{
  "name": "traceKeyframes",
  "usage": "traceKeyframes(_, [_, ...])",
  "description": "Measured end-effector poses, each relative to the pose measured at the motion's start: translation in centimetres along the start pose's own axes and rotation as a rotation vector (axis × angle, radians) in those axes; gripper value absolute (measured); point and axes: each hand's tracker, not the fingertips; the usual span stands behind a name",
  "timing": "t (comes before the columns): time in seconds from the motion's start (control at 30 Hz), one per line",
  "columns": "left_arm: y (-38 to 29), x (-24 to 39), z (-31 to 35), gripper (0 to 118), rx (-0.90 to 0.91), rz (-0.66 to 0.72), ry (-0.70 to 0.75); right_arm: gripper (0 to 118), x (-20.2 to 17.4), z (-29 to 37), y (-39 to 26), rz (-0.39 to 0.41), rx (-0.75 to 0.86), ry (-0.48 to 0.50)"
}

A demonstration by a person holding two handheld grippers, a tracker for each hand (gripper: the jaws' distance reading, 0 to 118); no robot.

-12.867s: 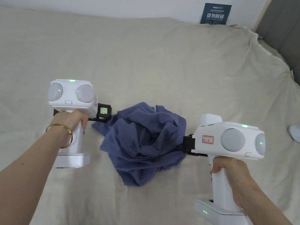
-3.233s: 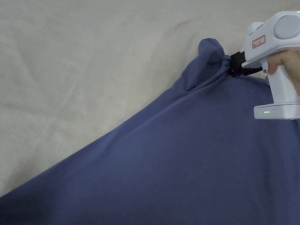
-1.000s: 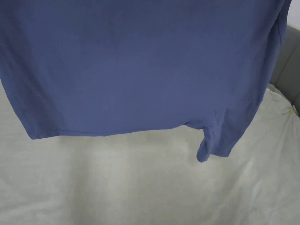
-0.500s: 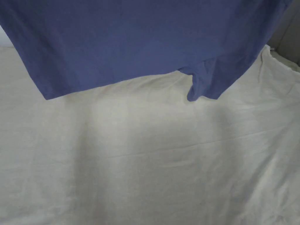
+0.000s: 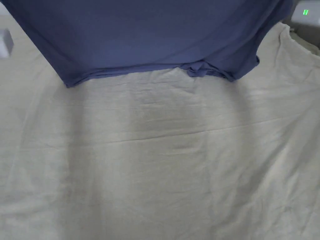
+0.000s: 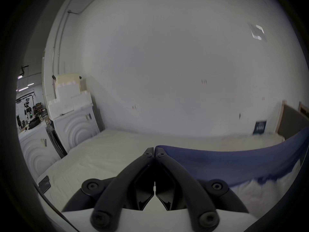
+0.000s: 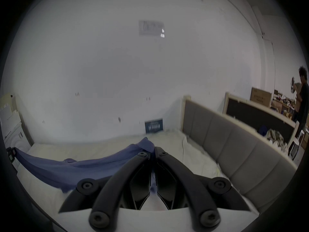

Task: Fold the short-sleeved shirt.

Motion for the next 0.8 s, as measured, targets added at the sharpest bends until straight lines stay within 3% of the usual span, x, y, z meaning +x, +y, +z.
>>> traceKeyframes(0.2, [-9.9, -0.8, 2.5, 0, -0.178, -0.042, -0.046, 2, 2.2, -1.0, -10.4, 0.045, -0.191, -0.001])
traceKeyframes(0.27, [-13.1, -1.5, 3.8, 0, -0.238, -0.025, -0.060, 2, 2.8, 0.2, -14.1, 0.014, -0.245, 0.006])
traceKeyframes(0.33, [-16.4, -2.4, 3.6, 0, -0.293, -0.078, -0.080, 2, 3.8, 1.2, -17.5, -0.012, -0.305, 0.015])
traceKeyframes(0.4, [-19.3, -3.6, 5.7, 0, -0.319, -0.134, -0.127, 2, 4.7, 2.5, -20.7, 0.021, -0.358, 0.027])
traceKeyframes(0.5, [-23.4, -5.8, 9.9, 0, -0.359, -0.143, -0.181, 2, 6.0, 5.8, -25.0, 0.062, -0.408, 0.070])
traceKeyframes(0.8, [-31.5, -11.6, 22.1, 0, -0.400, -0.138, -0.249, 2, 12.5, 16.9, -33.8, -0.011, -0.486, 0.120])
